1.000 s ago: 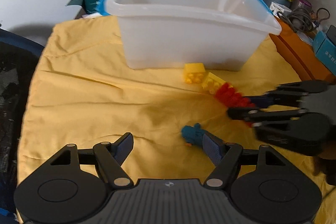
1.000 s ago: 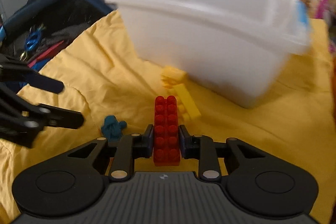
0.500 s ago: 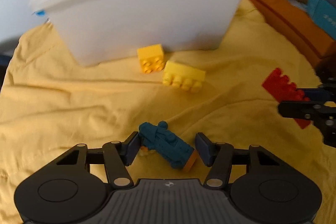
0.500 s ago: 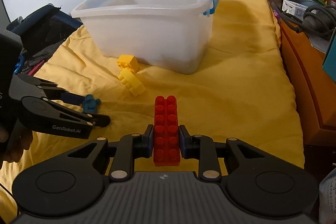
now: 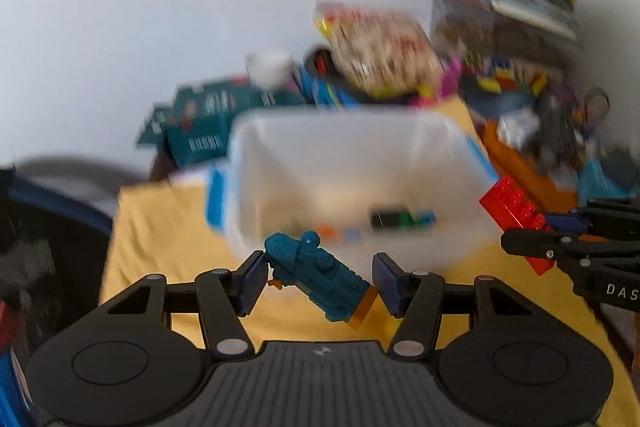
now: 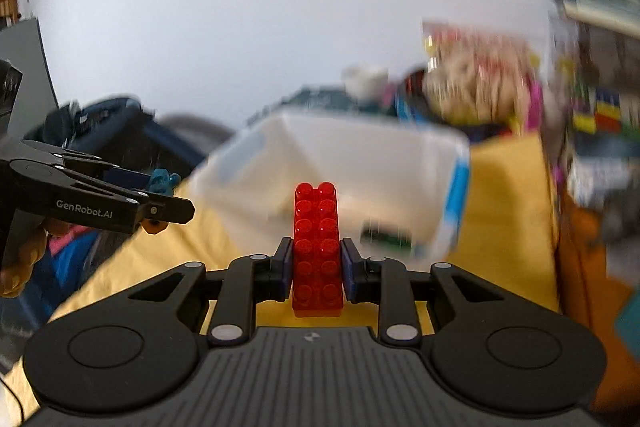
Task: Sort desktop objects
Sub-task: 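Carry the teal toy and red brick over the white bin and release both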
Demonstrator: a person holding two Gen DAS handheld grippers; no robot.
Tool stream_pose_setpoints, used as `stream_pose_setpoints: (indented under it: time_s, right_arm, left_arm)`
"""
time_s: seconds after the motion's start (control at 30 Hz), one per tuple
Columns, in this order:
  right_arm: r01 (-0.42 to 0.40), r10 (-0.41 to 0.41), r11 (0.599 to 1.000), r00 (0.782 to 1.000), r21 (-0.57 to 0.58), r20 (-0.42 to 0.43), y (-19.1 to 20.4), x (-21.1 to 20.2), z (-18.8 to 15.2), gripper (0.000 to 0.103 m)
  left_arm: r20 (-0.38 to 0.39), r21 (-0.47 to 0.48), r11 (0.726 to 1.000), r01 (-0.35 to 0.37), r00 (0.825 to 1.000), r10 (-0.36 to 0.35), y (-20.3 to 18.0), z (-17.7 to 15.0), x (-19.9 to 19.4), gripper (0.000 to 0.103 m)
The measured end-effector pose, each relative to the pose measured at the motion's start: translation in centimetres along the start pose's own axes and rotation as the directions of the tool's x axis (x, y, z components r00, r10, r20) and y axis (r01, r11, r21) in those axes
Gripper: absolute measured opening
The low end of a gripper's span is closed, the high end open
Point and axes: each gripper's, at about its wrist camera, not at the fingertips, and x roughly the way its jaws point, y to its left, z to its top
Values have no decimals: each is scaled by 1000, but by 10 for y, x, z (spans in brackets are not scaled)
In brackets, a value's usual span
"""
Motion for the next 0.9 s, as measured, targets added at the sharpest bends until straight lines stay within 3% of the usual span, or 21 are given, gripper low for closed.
stream_pose_setpoints:
  time_s: [0.17,0.33,0.37,0.4,0.43,0.47,0.67,0.8,0.9]
  right_arm:
    - [30,-30,1000,999,-4,-13,-15,34,47,27]
    - [48,-48,999,996,4,-82,-30,65,56,27]
    - [57,-58,998,994,-12,-93,-30,71,56,29]
    - [74,-77,997,993,-36,-88,-27,73,56,34]
    - [89,-93,994,992,-60,-79,-25,76,56,53]
    - [103,-107,993,991,-66,-74,-25,77,55,65]
    - [93,-94,995,994,-21,-58,-27,64,44,66]
    - [-15,14,999,1000,-39,-28,-5,37,22,66]
    - [-78,70,991,994,-112,-79,18,36,-9,65]
  left_arm:
    - [12,-15,1000,-18,1000,18,12,47,25,61]
    - [-34,-30,999,-31,999,30,9,65,56,62]
    - [-44,-14,999,-29,999,29,6,66,62,66]
    - [-63,6,999,-38,997,38,3,66,68,70]
    - [-74,24,998,-60,995,61,2,64,72,74]
    - [-77,44,995,-84,993,87,1,64,76,74]
    - [-98,8,997,-83,992,84,14,56,76,74]
    - [-77,-39,998,-43,996,40,25,34,51,75]
    - [-75,-58,998,-22,997,18,28,0,34,77]
